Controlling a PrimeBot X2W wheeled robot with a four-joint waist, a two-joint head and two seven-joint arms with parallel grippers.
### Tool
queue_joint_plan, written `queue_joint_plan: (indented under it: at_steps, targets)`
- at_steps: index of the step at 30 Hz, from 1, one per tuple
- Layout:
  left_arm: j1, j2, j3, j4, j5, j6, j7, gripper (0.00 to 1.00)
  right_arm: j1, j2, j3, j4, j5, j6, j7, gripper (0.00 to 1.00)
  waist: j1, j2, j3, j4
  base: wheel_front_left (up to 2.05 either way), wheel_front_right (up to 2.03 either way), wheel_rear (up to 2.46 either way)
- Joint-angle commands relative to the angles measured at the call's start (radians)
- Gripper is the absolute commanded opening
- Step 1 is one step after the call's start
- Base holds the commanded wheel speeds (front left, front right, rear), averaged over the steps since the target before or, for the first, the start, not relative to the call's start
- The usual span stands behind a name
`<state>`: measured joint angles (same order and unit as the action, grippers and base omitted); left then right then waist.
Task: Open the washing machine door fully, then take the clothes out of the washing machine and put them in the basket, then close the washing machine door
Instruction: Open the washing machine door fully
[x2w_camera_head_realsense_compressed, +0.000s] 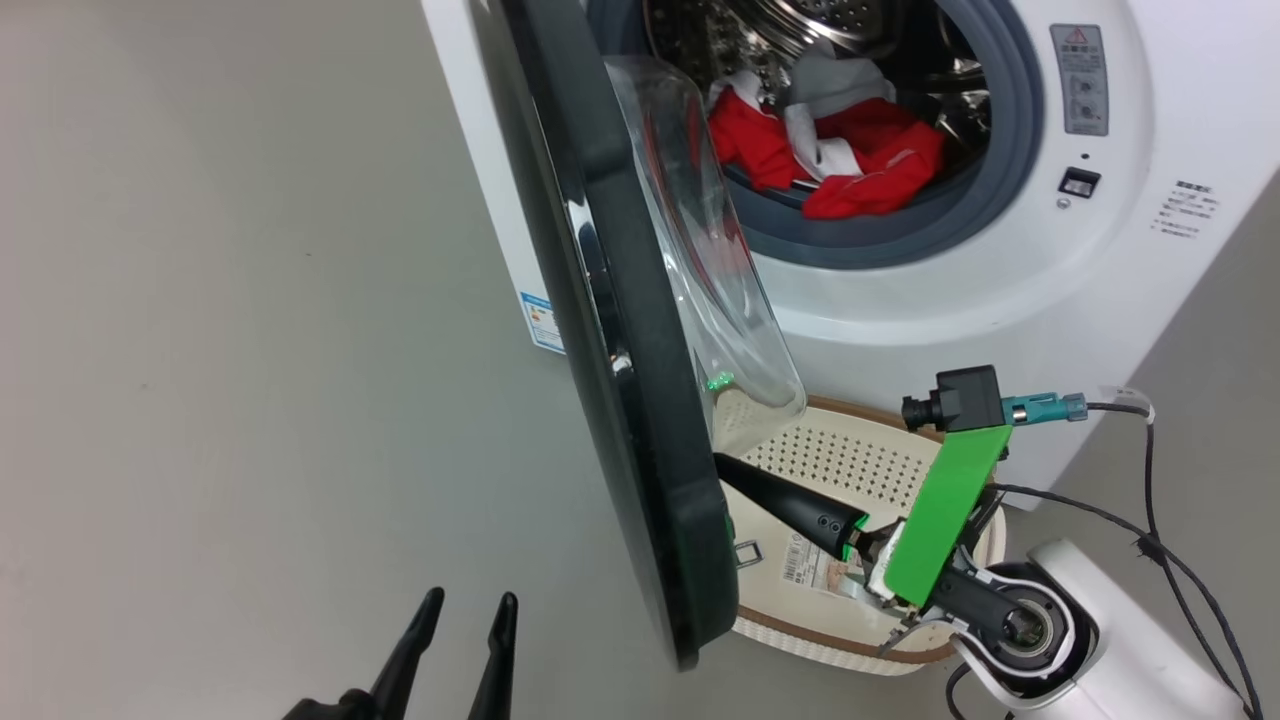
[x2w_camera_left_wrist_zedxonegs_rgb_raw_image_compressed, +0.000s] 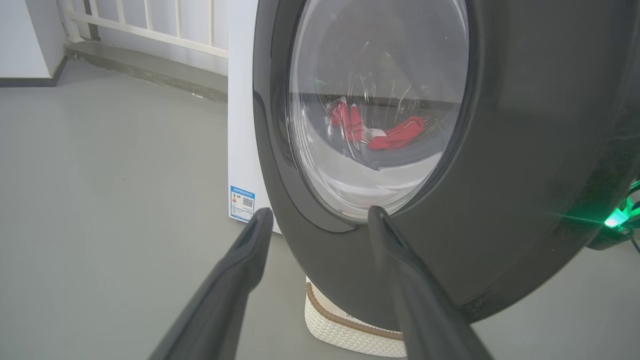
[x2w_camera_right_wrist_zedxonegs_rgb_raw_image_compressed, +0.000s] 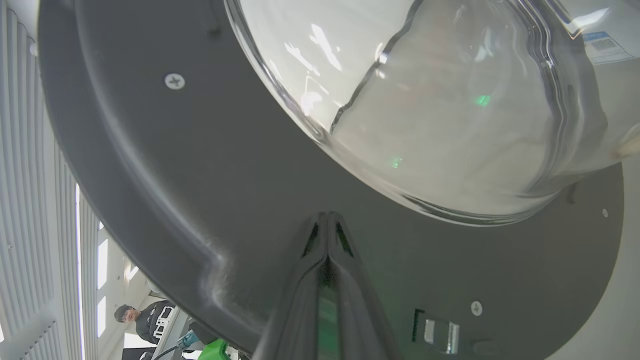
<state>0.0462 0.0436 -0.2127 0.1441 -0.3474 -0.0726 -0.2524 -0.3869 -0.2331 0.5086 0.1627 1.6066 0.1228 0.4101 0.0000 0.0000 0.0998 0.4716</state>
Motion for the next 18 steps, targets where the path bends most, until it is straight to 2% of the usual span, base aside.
queue_joint_plan:
  at_steps: [1, 18]
  targets:
    - [-0.007, 0.007, 0.040, -0.021, 0.005, 0.012, -0.009, 1.00, 0.018, 0.027, 0.023, -0.037, -0.019, 0.008, 0.002, 0.00, 0.0000, 0.0000, -0.015, 0.025, 0.00, 0.00, 0.00]
    - [0.003, 0.007, 0.084, -0.057, -0.001, 0.040, -0.009, 1.00, -0.015, 0.088, 0.058, -0.028, -0.036, 0.008, 0.029, 0.00, 0.0000, 0.0000, -0.010, 0.040, 0.00, 0.00, 0.00]
